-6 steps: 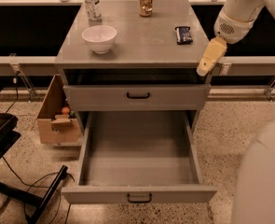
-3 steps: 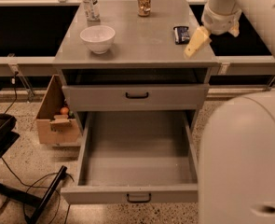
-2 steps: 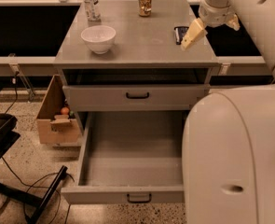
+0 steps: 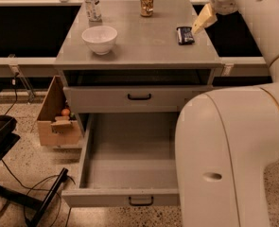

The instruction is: Place rxbar blueberry into middle drawer

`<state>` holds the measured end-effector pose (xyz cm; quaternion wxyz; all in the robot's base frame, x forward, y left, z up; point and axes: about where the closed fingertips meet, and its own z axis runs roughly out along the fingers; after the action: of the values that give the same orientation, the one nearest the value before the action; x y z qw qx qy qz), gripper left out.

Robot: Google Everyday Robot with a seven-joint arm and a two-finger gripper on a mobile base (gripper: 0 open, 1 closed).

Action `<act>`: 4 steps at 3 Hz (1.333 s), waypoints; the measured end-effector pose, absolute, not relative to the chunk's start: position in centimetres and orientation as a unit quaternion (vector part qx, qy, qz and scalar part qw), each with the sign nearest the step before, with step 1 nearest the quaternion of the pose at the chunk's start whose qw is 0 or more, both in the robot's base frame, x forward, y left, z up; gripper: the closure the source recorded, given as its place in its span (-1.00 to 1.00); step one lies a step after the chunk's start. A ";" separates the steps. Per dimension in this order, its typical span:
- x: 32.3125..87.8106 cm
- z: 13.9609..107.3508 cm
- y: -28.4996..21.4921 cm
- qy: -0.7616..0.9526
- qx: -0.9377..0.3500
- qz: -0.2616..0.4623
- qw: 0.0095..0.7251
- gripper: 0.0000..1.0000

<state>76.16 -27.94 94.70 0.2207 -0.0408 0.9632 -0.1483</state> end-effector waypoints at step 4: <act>83.3 91.7 -24.4 0.949 -0.013 -0.055 0.312 -1.00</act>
Offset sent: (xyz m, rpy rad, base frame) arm 0.0213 0.0113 -0.0136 0.0699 -0.0631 -0.0173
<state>83.30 -24.35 91.75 0.3117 -0.0130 0.9485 -0.0546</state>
